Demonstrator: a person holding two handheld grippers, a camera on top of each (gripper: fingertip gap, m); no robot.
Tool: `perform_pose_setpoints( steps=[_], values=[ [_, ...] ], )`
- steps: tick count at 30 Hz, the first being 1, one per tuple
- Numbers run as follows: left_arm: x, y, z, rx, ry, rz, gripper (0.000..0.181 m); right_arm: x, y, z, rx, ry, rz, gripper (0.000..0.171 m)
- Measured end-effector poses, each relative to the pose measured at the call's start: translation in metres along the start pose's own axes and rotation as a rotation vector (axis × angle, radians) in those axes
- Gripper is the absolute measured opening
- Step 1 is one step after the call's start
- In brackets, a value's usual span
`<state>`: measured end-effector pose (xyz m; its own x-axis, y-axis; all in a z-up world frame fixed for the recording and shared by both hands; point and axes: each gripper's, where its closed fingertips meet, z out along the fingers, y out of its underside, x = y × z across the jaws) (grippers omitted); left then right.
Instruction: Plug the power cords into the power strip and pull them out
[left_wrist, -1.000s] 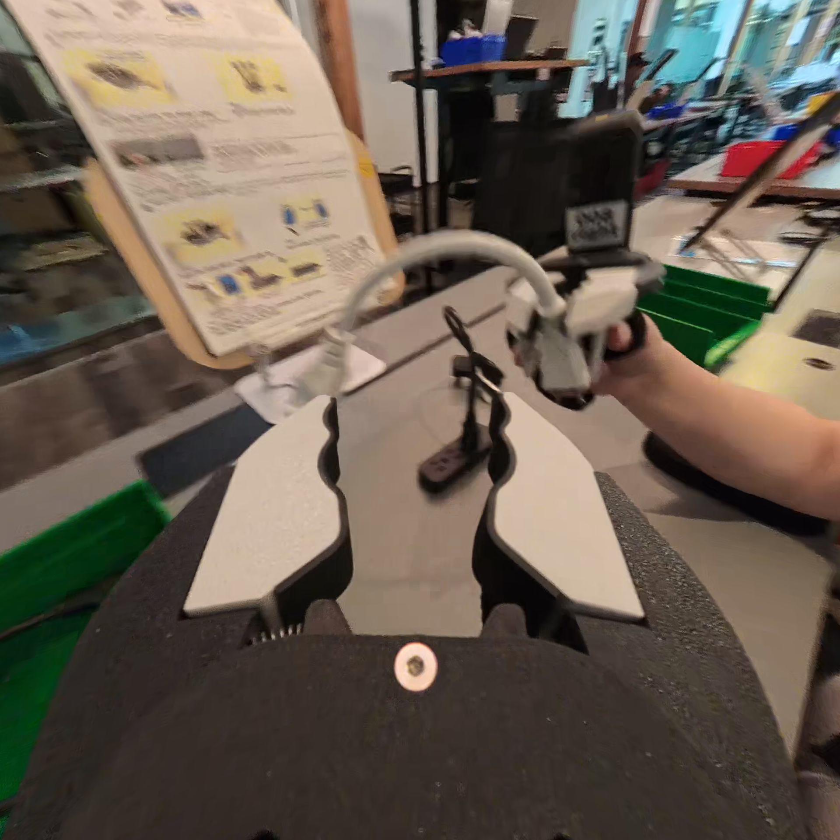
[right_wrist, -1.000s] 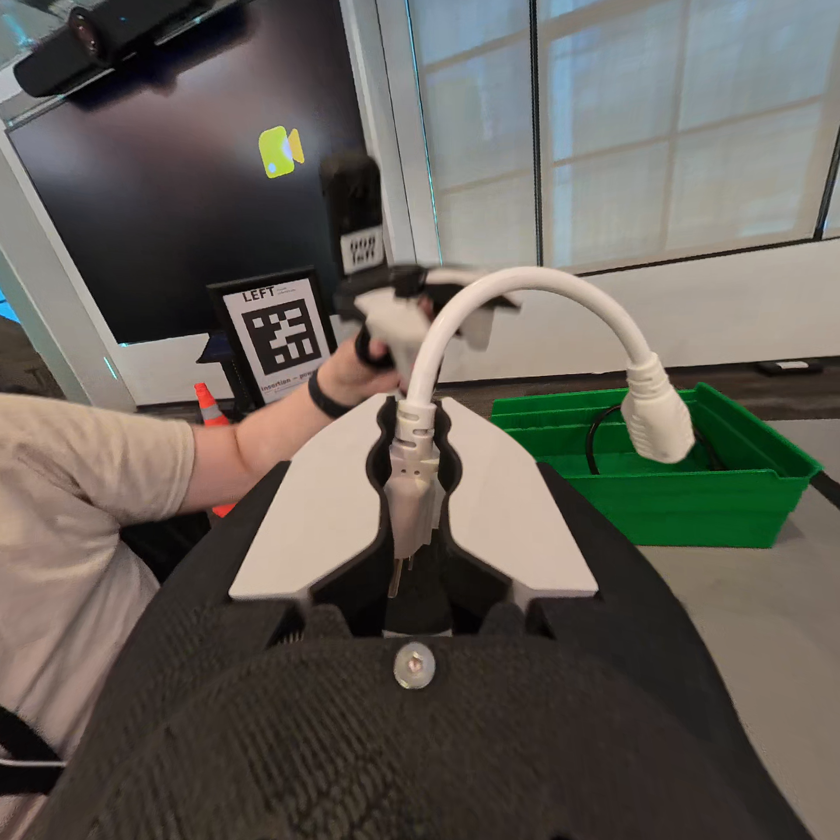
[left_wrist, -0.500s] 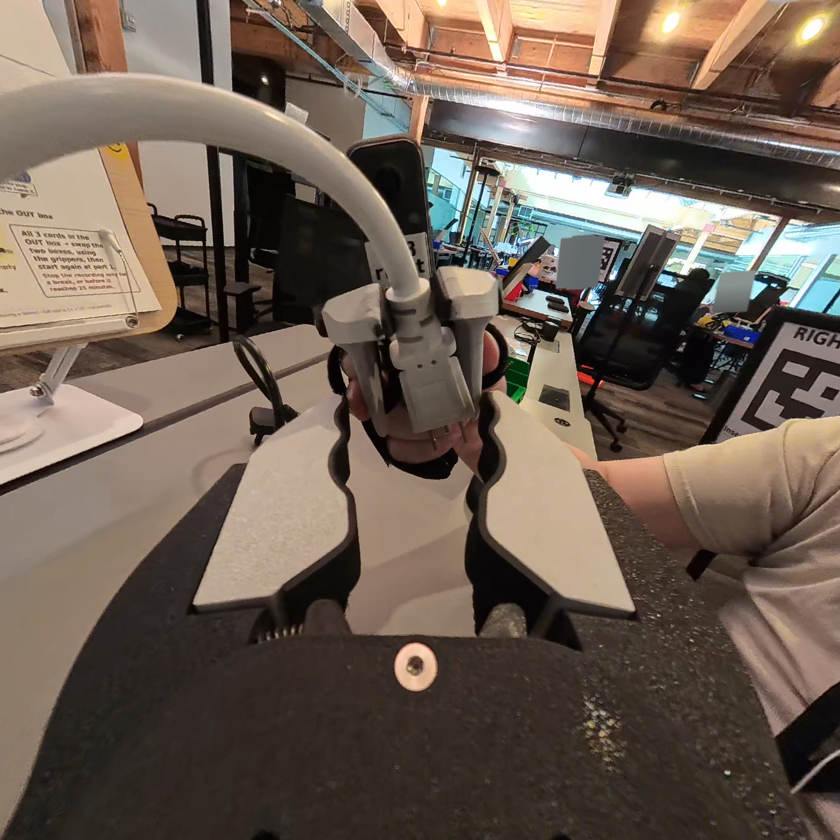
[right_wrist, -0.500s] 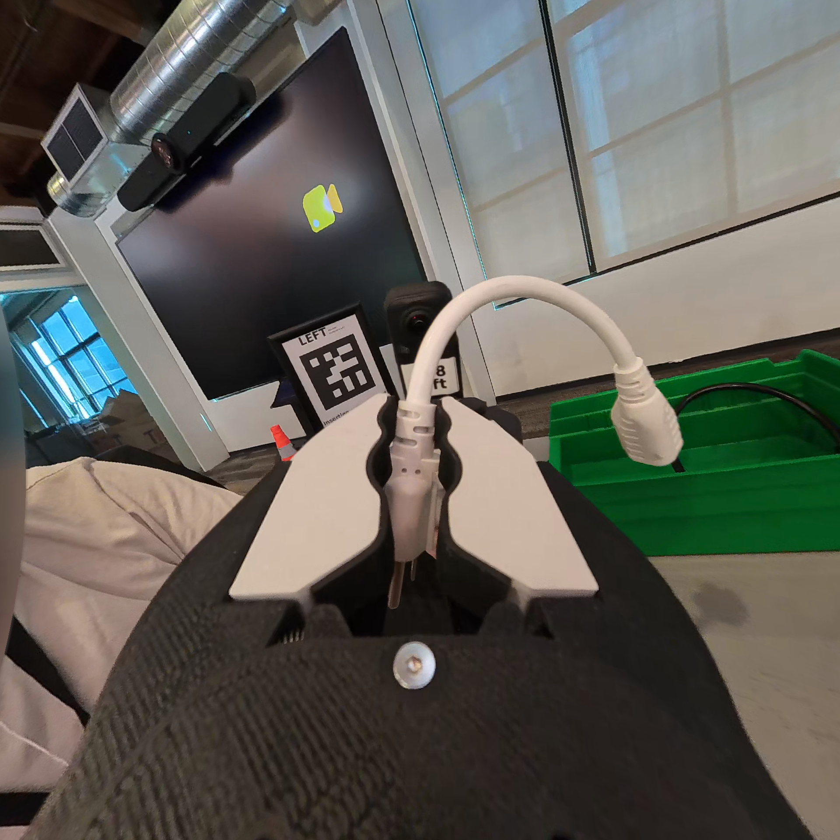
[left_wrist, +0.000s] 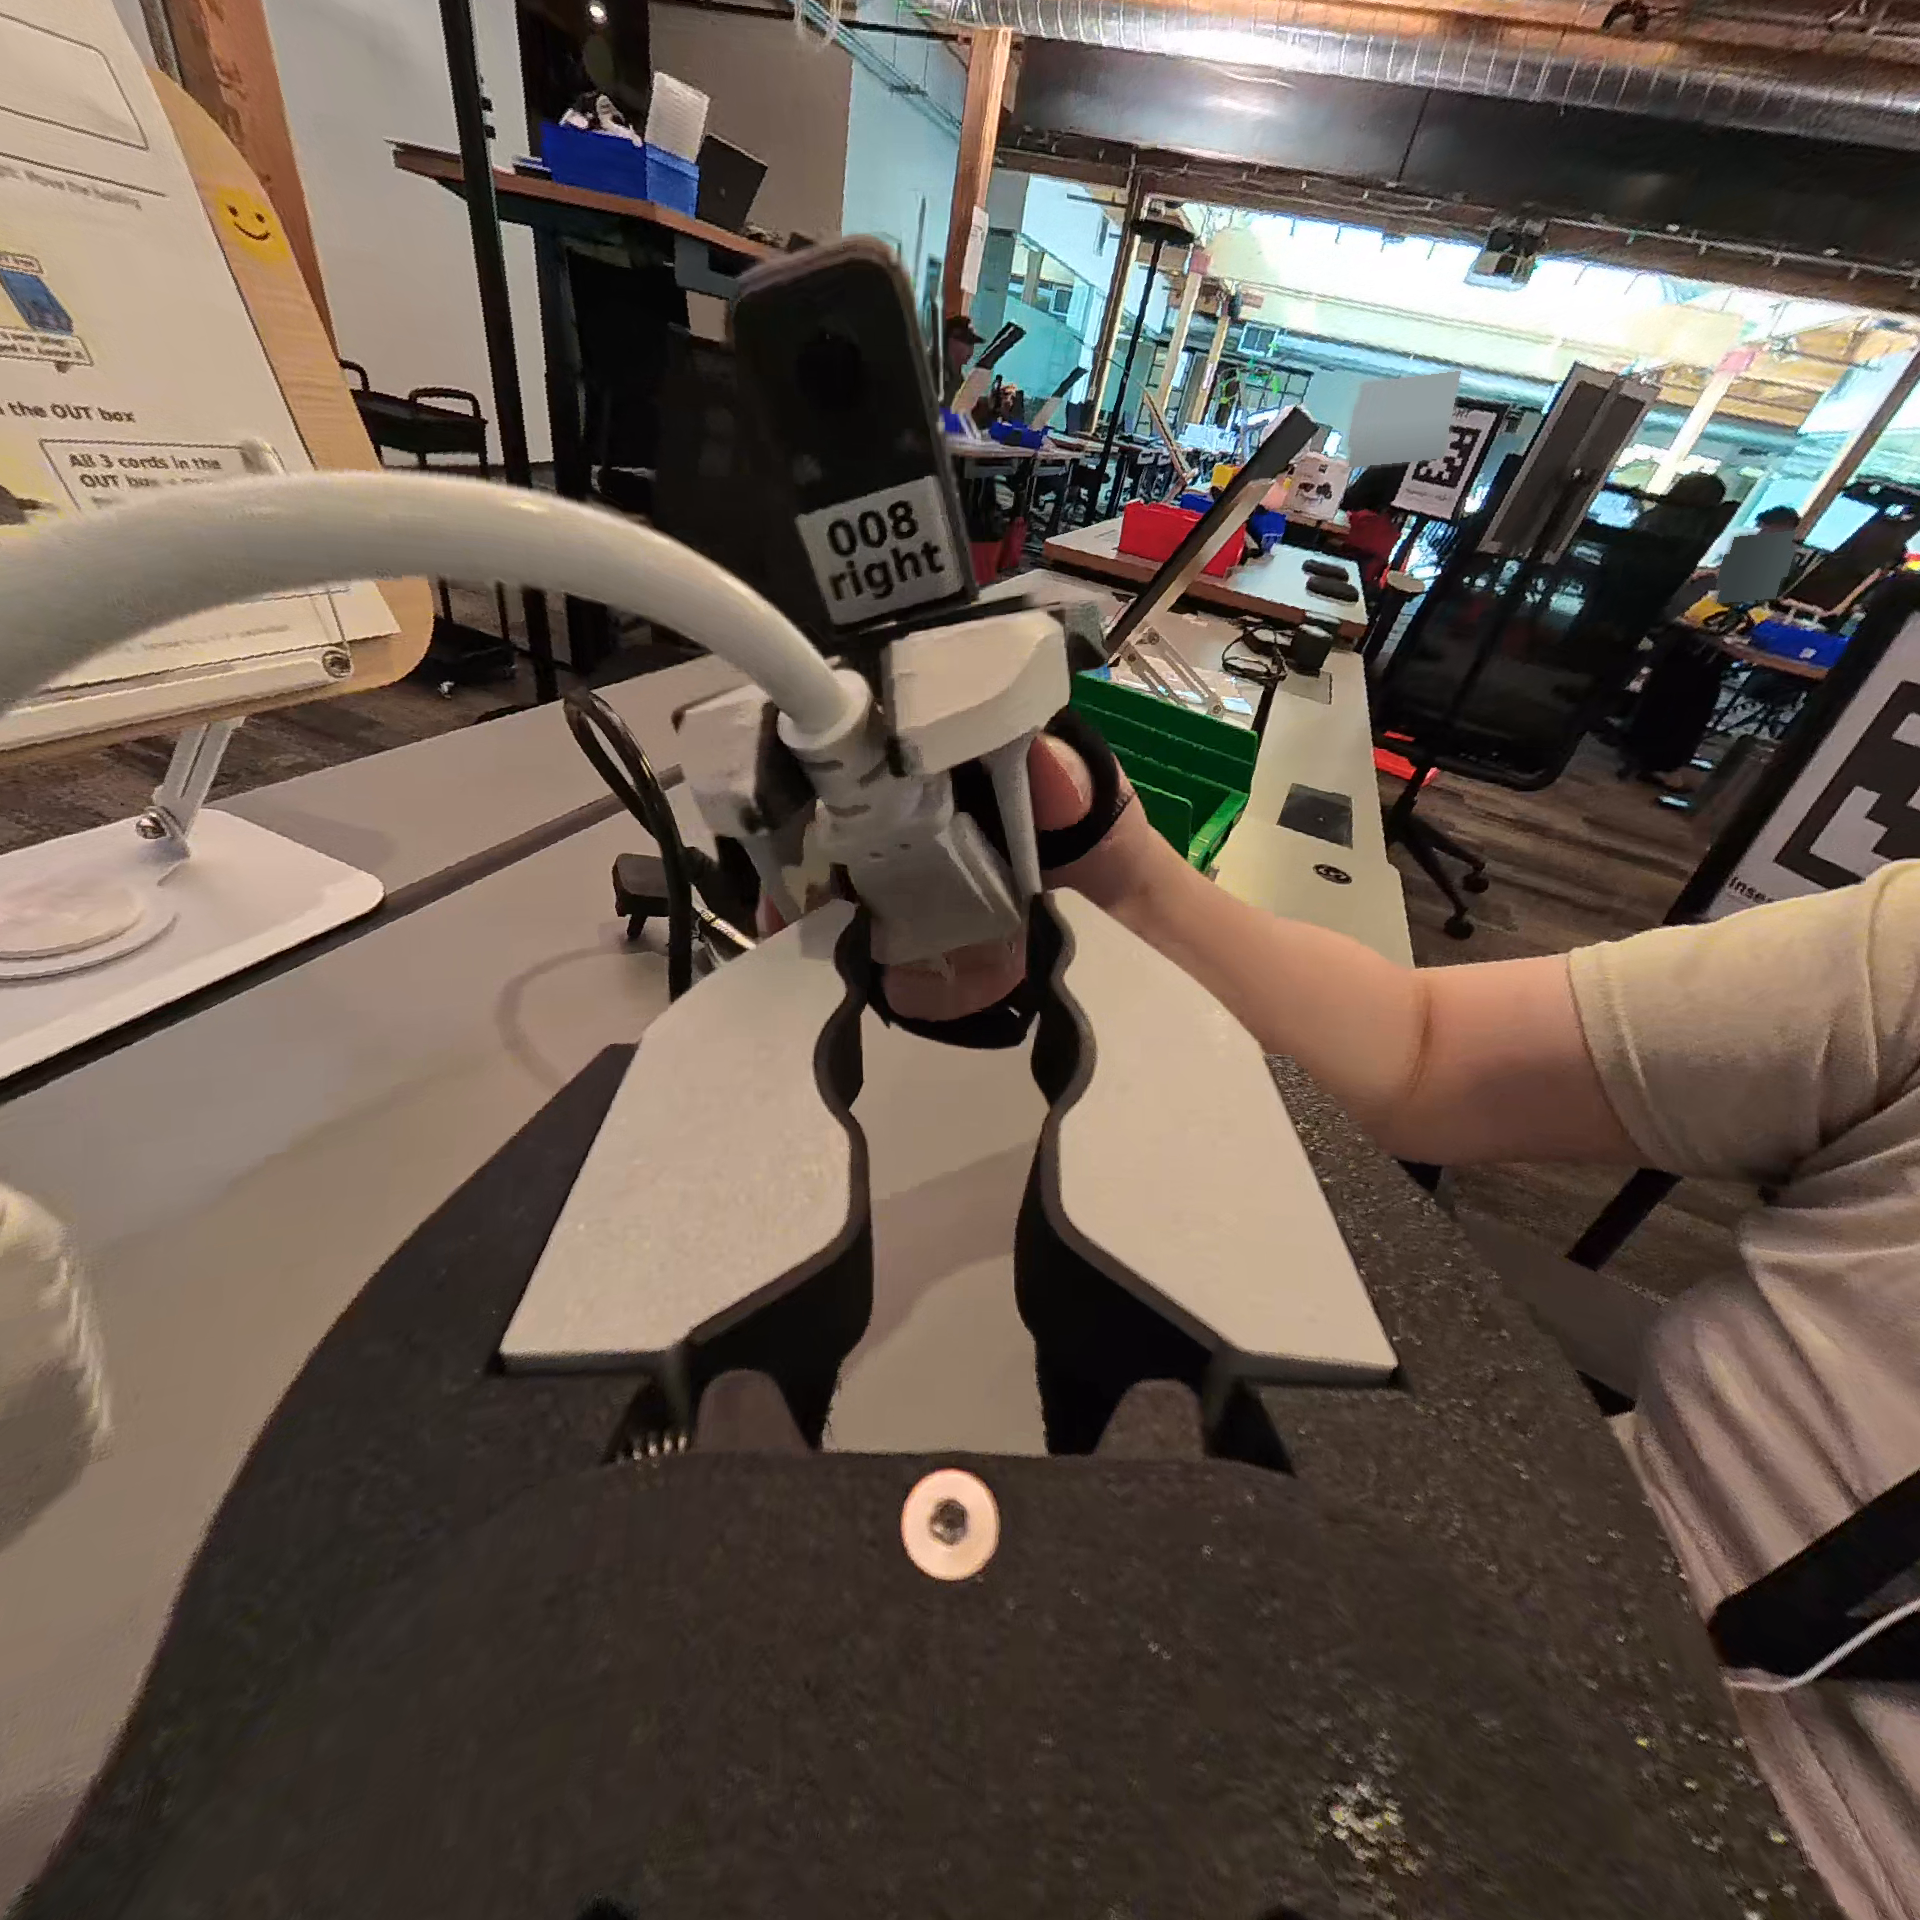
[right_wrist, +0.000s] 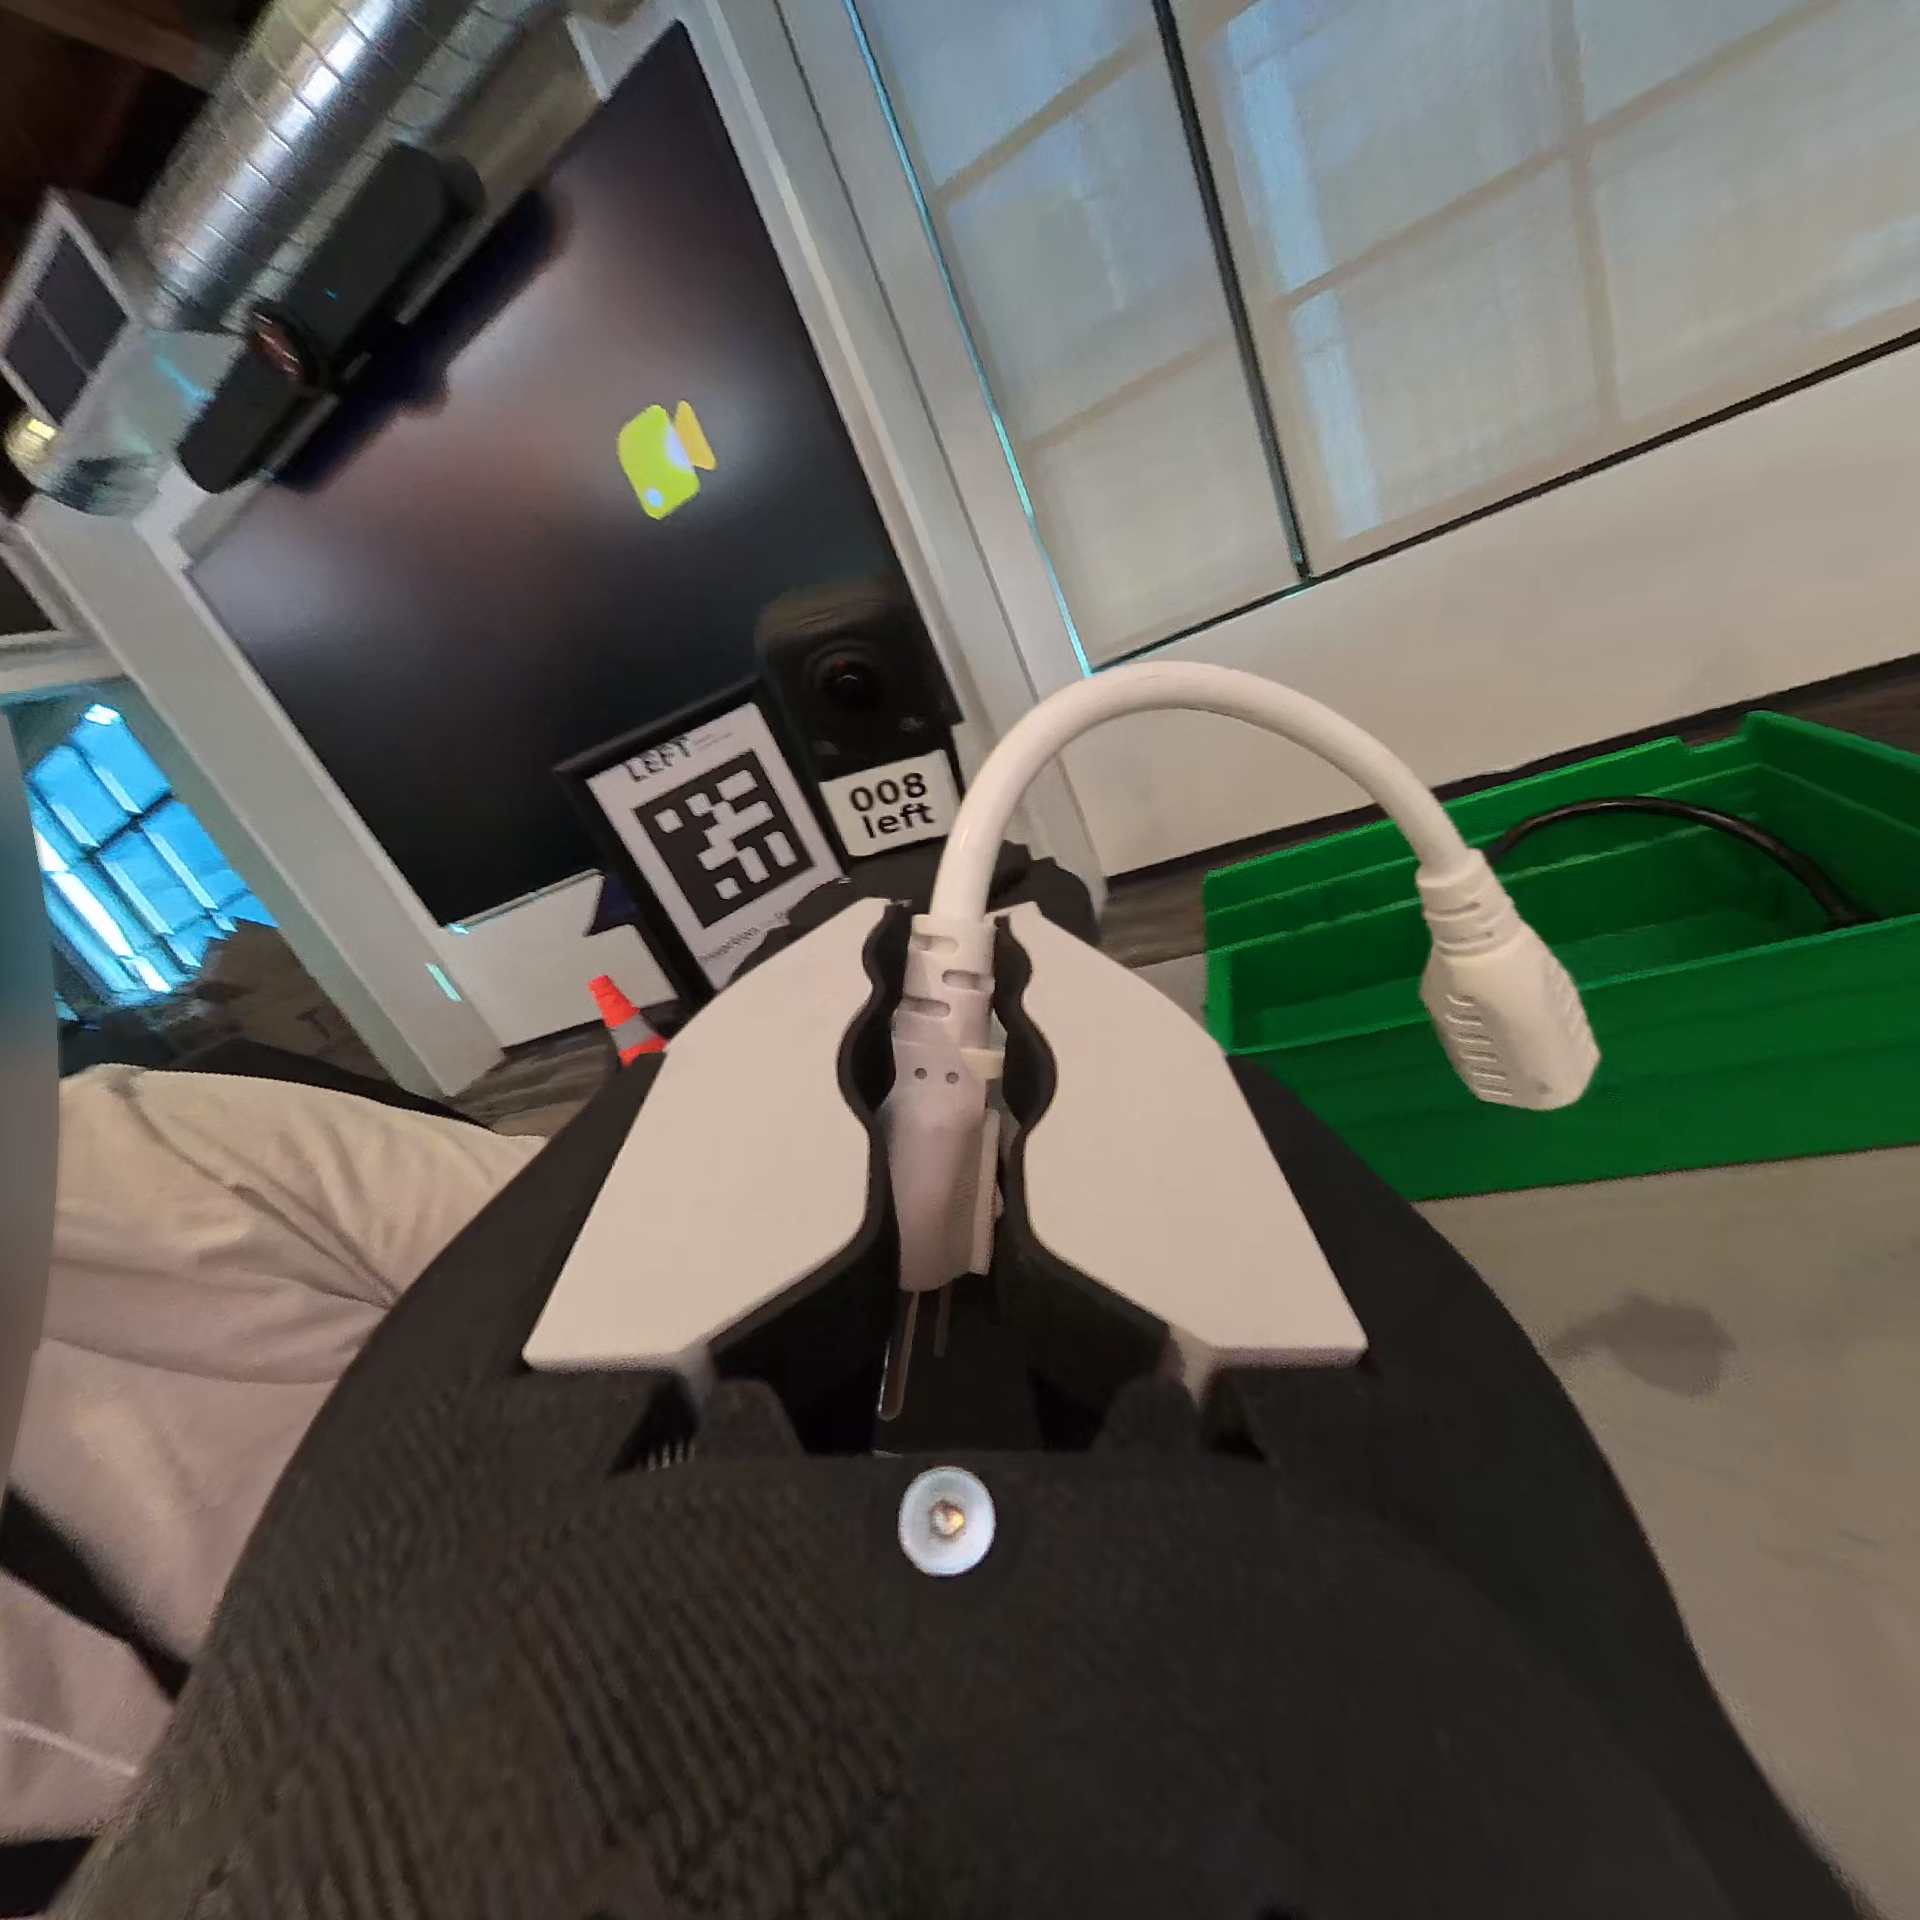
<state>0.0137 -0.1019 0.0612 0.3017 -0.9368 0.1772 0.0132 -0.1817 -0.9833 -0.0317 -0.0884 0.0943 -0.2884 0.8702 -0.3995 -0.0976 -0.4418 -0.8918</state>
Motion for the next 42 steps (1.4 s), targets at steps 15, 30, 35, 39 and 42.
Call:
perform_pose_setpoints(
  steps=[15, 30, 35, 39, 42],
  values=[
    [-0.018, -0.015, -0.011, 0.203, -0.058, -0.117, 0.043, -0.002, 0.007, 0.006, -0.026, 0.024, -0.117, 0.016],
    [-0.037, -0.053, -0.047, 0.395, 0.097, -0.336, 0.032, -0.003, 0.026, 0.001, -0.210, 0.017, -0.284, 0.016],
    [-0.025, -0.044, -0.019, 0.174, 0.072, -0.261, 0.021, 0.007, 0.046, 0.001, -0.382, 0.111, -0.474, 0.017],
    [-0.018, -0.036, -0.004, -0.052, 0.049, -0.197, 0.014, 0.011, 0.054, -0.005, -0.459, 0.121, -0.453, 0.018],
    [-0.020, -0.030, 0.005, -0.246, -0.033, -0.118, 0.010, 0.012, 0.042, -0.013, -0.462, 0.186, -0.533, 0.034]
  ],
)
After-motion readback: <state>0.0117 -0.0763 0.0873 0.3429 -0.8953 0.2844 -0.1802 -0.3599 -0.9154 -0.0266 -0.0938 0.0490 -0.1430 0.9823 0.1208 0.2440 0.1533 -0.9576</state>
